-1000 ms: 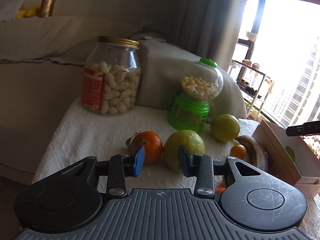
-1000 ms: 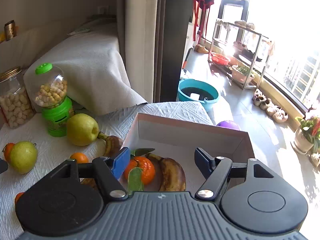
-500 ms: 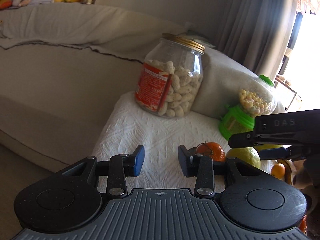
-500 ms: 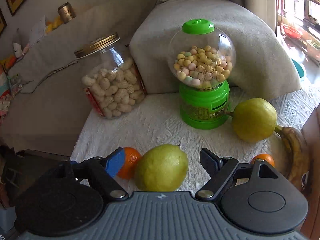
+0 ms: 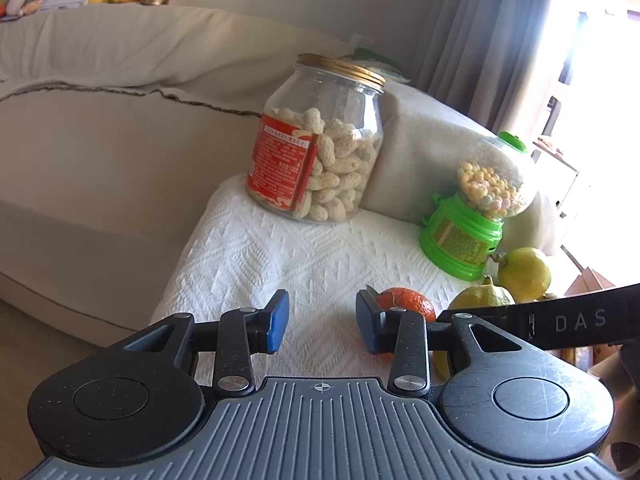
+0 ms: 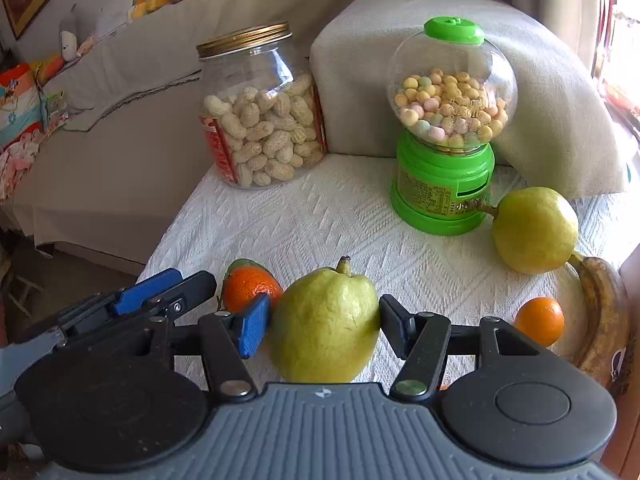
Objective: Organize fruits
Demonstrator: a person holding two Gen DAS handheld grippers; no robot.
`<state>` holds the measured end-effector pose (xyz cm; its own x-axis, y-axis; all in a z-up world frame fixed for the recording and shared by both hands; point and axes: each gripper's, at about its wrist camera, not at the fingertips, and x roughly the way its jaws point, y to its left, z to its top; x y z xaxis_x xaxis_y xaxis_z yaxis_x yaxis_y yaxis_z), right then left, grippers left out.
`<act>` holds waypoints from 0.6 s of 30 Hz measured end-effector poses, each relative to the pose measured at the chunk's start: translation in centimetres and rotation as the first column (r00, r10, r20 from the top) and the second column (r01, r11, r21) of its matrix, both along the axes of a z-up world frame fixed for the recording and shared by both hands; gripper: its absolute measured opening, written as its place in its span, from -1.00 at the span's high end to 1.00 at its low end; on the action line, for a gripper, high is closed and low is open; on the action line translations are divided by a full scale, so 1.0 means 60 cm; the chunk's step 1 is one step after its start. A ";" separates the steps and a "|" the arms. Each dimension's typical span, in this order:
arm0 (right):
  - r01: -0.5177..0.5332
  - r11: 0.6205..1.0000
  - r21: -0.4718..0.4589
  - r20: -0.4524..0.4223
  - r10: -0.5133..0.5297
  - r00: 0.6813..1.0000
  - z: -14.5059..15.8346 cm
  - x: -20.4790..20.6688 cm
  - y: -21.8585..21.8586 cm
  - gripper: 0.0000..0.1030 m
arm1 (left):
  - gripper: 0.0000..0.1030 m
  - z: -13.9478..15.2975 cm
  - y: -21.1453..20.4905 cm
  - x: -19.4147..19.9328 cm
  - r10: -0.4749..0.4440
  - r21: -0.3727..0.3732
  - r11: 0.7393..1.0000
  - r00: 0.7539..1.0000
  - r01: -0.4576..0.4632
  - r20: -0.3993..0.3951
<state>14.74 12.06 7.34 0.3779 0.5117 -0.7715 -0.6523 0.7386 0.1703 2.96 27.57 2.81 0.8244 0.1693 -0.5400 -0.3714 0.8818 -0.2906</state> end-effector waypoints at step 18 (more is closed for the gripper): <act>0.072 0.995 0.062 0.013 -0.073 0.997 0.029 -0.031 -0.130 -0.10 | 0.23 -0.005 -0.005 0.004 -0.030 -0.004 1.000 1.000 0.030 -0.008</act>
<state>12.89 4.28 9.11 0.4276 0.5289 -0.7331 -0.6001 0.7726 0.2073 3.17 27.26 2.50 0.8246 0.1428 -0.5474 -0.3476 0.8913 -0.2911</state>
